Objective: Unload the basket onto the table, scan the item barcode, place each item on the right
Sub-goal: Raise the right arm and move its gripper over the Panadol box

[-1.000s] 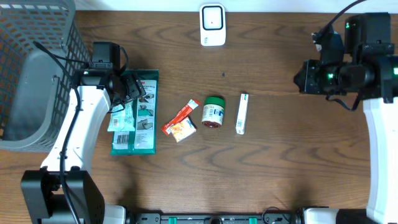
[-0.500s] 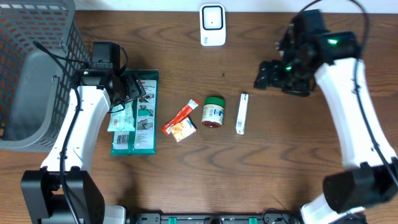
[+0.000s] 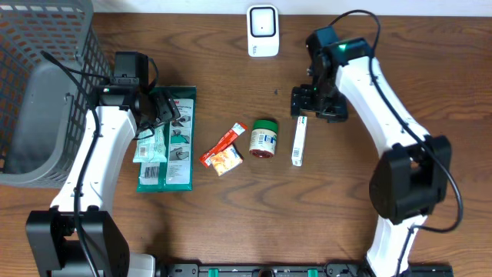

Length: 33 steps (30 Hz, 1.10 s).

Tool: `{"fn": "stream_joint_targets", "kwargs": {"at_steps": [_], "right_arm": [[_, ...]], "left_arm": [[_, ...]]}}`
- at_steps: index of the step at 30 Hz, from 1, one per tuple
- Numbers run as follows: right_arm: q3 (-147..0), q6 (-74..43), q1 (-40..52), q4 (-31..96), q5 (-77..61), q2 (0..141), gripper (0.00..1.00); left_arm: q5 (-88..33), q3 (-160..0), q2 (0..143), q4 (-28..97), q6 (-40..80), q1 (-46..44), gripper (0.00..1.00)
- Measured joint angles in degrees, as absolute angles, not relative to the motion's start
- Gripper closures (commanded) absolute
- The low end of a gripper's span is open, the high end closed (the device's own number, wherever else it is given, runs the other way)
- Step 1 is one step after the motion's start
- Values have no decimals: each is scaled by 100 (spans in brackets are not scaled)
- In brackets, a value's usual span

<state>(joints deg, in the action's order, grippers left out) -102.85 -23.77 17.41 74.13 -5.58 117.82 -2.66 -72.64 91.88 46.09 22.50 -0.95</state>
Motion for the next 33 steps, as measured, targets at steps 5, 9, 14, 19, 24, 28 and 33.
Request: {"fn": "stream_joint_targets", "kwargs": {"at_steps": [5, 9, 14, 19, 24, 28, 33], "right_arm": [[-10269, -2397, 1769, 7175, -545, 12036, 20], [-10267, -2399, 1782, 7035, -545, 12151, 22], [-10241, -2471, 1782, 6888, -543, 12252, 26], [-10136, -2532, 1782, 6692, -539, 12252, 29], [-9791, -2545, 1782, 6390, -532, 12252, 33], [-9609, -2563, 1793, 6272, -528, 12254, 45], [-9603, -2613, 1796, 6237, -530, 12254, 51]], "left_arm": [[-266, -7264, 9188, 4606, 2248, -95, 17], [-266, -7264, 9188, 4606, 2250, -95, 17], [-266, -7264, 9188, 4606, 2250, -95, 17], [-266, -7264, 9188, 4606, 2250, -95, 17], [-266, -7264, 9188, 4606, 2250, -95, 17], [-266, -7264, 9188, 4606, 2250, -95, 17], [-266, -7264, 9188, 4606, 2250, -95, 17]]}}
